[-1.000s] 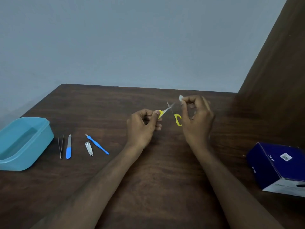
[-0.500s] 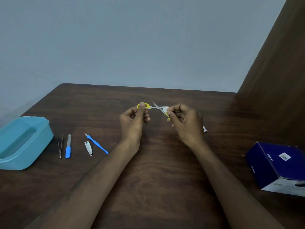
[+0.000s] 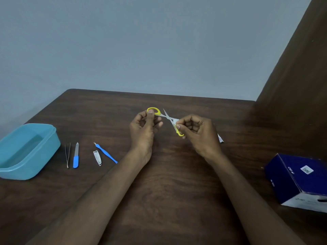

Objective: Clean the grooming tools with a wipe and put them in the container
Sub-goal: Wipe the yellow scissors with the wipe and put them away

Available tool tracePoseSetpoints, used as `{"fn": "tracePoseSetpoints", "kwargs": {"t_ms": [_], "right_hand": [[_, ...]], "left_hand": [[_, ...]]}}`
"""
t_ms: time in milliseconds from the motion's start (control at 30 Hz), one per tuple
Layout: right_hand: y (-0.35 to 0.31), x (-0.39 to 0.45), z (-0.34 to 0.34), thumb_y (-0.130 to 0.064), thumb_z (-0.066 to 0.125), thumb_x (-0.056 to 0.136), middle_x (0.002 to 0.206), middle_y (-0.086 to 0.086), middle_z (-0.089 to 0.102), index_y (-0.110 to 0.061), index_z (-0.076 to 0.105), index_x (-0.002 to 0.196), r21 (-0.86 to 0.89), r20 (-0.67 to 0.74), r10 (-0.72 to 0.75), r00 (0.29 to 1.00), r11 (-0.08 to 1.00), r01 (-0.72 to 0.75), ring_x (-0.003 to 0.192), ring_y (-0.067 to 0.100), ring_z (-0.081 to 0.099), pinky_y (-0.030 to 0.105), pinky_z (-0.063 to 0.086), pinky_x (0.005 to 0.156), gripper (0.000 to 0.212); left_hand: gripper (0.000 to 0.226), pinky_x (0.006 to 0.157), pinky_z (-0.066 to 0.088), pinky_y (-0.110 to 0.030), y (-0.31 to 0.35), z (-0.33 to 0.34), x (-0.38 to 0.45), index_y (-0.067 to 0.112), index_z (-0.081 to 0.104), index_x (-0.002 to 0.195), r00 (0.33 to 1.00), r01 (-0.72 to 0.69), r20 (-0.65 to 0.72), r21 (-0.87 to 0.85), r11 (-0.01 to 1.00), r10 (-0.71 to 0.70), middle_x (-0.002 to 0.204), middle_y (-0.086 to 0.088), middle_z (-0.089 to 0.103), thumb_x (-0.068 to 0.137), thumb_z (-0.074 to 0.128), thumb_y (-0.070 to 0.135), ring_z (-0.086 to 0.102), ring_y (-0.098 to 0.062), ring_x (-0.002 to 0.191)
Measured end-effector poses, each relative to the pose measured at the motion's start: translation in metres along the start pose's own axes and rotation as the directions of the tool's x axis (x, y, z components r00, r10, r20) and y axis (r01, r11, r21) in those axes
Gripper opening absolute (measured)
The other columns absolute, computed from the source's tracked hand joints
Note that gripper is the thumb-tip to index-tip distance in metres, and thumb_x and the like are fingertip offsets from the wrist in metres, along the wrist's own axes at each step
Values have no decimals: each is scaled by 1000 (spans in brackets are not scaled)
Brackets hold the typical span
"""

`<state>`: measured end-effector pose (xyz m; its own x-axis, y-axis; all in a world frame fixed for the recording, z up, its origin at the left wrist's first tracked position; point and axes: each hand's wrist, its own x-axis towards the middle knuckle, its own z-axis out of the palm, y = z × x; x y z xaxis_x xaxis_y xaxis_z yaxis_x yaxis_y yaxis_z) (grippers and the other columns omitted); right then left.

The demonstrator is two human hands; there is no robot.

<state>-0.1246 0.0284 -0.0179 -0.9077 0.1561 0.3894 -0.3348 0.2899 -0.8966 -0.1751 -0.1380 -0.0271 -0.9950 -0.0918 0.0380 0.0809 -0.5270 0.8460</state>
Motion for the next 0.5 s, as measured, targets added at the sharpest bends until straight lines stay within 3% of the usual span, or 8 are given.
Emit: {"fn": "tracePoseSetpoints", "kwargs": {"t_ms": [133,233,367,500], "right_hand": [[3,3,-2,-16,74,99,99,-3,80,-25,72,91,-148,-143,-35,989,989,13,88,7,77,35,62,75,12],[-2,0,-1,-16,70,101,112,-2,75,-20,70,97,-314,-216,-197,956,941,123,91,6,73,34,61,75,6],[-10,-4,2,-12,70,101,105,-1,71,-13,68,97,-427,-146,-348,926,867,259,80,15,69,34,57,66,4],[-6,-3,4,-5,71,97,99,0,67,-8,68,94,-520,-75,-429,900,787,332,79,12,65,36,57,69,6]], "left_hand": [[19,74,64,-23,2,0,0,1,71,102,1000,26,-18,2,1000,-26,84,-5,76,103,70,20,76,-13,81],[19,76,64,-23,2,1,0,4,70,96,1000,25,-12,17,1000,-24,84,-3,75,103,71,22,75,-11,82],[18,79,62,-23,2,4,-3,8,67,91,998,31,46,-10,999,-31,89,-2,75,103,70,22,74,-12,90],[17,84,62,-24,4,7,-7,10,62,92,986,30,164,-10,999,-28,104,-8,80,104,68,21,76,-16,110]]}}
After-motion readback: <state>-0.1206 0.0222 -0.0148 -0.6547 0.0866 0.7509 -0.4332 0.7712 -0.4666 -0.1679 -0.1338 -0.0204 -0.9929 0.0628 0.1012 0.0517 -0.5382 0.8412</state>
